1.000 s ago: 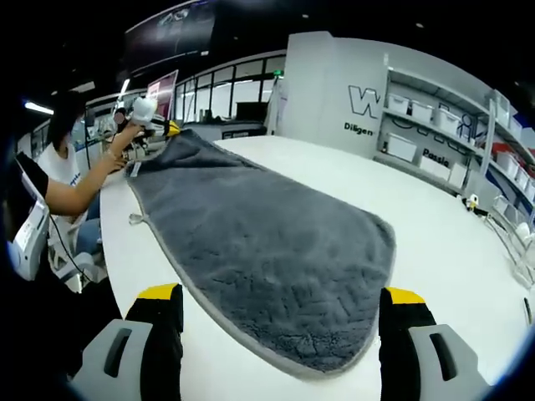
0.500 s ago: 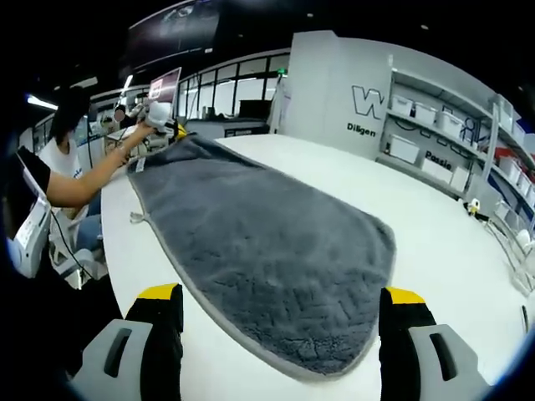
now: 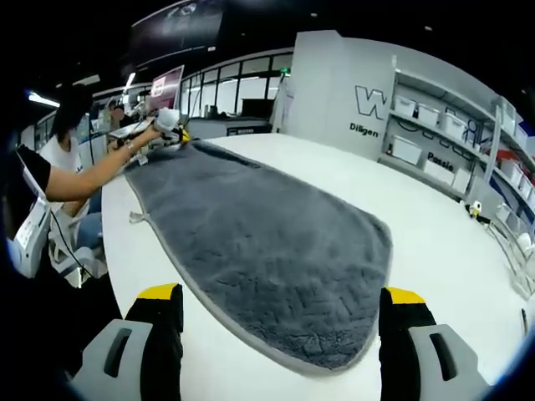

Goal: Open the folded towel by lifting each exposed corner and separating the folded layers until the towel lies flat within the target outline without major curled edges

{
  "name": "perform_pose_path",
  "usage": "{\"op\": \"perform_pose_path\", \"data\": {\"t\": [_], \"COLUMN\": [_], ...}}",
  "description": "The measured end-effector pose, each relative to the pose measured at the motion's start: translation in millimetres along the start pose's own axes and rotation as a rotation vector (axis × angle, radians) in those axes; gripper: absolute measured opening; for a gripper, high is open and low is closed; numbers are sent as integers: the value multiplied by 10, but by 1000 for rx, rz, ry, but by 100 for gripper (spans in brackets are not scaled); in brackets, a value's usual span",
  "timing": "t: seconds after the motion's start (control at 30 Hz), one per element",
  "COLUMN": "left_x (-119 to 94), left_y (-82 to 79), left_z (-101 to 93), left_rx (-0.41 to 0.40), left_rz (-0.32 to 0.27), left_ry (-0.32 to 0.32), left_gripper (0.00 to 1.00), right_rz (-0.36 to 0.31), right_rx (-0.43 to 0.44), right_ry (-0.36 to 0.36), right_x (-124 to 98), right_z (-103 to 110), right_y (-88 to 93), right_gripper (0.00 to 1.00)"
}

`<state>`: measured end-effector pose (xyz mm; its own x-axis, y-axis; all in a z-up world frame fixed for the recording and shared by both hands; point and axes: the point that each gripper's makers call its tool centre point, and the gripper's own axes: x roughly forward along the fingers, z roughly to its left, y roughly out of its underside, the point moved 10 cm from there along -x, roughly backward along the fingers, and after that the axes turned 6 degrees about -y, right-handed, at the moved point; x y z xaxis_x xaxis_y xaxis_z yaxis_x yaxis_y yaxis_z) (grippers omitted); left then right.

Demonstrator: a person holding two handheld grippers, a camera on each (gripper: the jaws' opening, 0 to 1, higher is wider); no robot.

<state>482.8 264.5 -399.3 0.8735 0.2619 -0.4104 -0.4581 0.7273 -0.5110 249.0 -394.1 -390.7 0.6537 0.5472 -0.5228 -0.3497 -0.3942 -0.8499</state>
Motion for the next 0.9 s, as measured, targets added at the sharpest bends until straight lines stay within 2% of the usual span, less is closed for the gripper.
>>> {"op": "perform_pose_path", "data": {"t": [0.17, 0.33, 0.43, 0.53, 0.67, 0.7, 0.8, 0.9], "left_x": [111, 189, 190, 126, 39, 2, -60, -140], "left_y": [73, 105, 139, 150, 138, 122, 94, 72], "left_z": [-53, -68, -79, -22, 55, 48, 23, -53], "left_rx": [11, 19, -45, -91, -166, -229, -350, -443], "left_rz": [31, 48, 53, 26, 0, -28, -84, -132], "left_ry": [23, 19, 43, 7, -19, 15, 121, 240], "left_gripper": [4, 6, 14, 16, 29, 32, 46, 69], "right_rz": [0, 2, 1, 1, -1, -2, -7, -11], "right_rx": [-1, 0, -2, -2, -5, -6, -8, -9], "right_ry": [1, 3, 3, 4, 2, 1, 1, -1], "right_x": [-10, -13, -15, -18, -23, -25, -31, -35], "right_z": [6, 0, 6, 9, 32, 40, 48, 56], "right_y": [-5, -7, -11, -13, -23, -27, -38, -49], "right_gripper": [99, 99, 99, 99, 99, 99, 99, 99]}}
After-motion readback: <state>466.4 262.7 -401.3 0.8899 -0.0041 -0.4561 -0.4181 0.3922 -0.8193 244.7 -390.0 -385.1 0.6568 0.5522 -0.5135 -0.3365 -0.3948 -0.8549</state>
